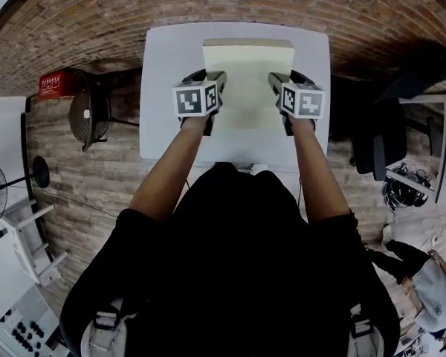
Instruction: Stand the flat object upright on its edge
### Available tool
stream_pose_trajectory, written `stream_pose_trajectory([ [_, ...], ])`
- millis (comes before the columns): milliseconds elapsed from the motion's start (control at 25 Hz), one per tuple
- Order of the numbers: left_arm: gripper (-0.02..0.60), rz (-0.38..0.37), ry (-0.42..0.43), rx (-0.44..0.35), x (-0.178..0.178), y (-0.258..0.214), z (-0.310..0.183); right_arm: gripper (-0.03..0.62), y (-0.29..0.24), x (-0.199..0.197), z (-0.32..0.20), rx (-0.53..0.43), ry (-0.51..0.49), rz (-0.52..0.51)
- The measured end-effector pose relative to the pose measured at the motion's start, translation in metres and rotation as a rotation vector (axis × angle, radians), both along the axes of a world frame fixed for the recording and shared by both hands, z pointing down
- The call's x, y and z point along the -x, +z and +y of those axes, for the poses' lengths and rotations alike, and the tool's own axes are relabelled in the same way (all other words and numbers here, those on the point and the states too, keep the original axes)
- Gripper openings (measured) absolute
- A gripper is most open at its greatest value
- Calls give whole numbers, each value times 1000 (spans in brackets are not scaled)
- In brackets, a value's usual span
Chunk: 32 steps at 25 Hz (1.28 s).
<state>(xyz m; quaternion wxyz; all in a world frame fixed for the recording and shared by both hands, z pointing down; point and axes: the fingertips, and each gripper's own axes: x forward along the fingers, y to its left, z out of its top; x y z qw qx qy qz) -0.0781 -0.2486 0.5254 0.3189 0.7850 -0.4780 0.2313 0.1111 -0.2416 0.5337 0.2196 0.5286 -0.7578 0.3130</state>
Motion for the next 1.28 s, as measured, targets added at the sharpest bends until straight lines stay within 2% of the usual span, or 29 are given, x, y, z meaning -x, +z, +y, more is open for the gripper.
stream_pose_trajectory([
  [240,235,3,-3,-96,-3,-27,-3,264,-25,0,-3,-106,-7,2],
  [640,235,60,-21,-303,-3,-57,-1,264,-60,0,-4,-321,-20,22],
  [1280,235,102,26,-563,1,-96,5,261,-102,6,9,-583,-29,43],
])
